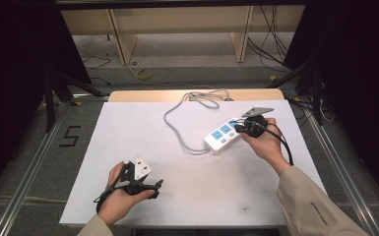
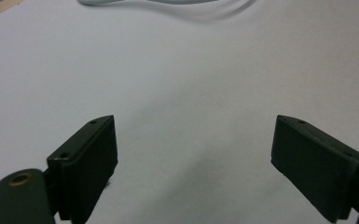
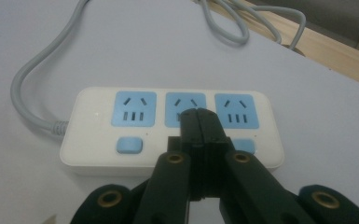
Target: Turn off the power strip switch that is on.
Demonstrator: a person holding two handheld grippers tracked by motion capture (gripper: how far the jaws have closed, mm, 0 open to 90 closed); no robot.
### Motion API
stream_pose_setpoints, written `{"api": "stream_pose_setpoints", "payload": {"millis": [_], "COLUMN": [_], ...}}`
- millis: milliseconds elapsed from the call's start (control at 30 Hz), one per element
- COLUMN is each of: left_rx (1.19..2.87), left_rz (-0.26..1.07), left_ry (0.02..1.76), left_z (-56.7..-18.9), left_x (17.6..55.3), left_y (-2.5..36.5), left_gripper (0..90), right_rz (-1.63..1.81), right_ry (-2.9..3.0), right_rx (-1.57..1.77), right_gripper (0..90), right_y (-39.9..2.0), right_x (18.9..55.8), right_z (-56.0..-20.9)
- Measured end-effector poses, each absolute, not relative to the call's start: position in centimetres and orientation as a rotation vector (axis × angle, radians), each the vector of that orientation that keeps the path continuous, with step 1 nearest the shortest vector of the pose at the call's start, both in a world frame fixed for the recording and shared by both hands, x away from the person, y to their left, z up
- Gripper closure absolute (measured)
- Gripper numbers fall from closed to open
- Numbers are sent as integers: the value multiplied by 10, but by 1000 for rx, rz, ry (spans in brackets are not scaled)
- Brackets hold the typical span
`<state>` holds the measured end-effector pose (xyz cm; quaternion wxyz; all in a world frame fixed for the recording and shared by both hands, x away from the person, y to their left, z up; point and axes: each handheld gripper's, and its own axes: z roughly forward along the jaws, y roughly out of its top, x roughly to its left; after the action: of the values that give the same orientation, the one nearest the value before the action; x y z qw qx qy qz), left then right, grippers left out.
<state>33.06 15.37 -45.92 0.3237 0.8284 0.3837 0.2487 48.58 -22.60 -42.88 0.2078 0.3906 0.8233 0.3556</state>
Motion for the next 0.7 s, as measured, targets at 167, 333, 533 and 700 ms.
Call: {"api": "stream_pose_setpoints", "payload": {"millis": [167, 333, 533, 700], "left_rx": [2173, 2172, 2175, 2172], "left_rz": [653, 653, 653, 651], "left_ry": [1007, 1008, 1003, 1006], "left_z": [-459, -459, -459, -459], "left_x": [331, 331, 331, 331], "left_y": [154, 154, 154, 154], "left_gripper": [142, 142, 142, 142], "right_rz": [978, 968, 957, 947], "right_ry": [2294, 2299, 2309, 2311], "right_rx": [1090, 1097, 1108, 1112], "right_gripper": [900, 900, 900, 900], "right_y": [-223, -223, -222, -221], "right_x": [490, 494, 497, 500], "right_z": [-428, -429, -431, -431]}}
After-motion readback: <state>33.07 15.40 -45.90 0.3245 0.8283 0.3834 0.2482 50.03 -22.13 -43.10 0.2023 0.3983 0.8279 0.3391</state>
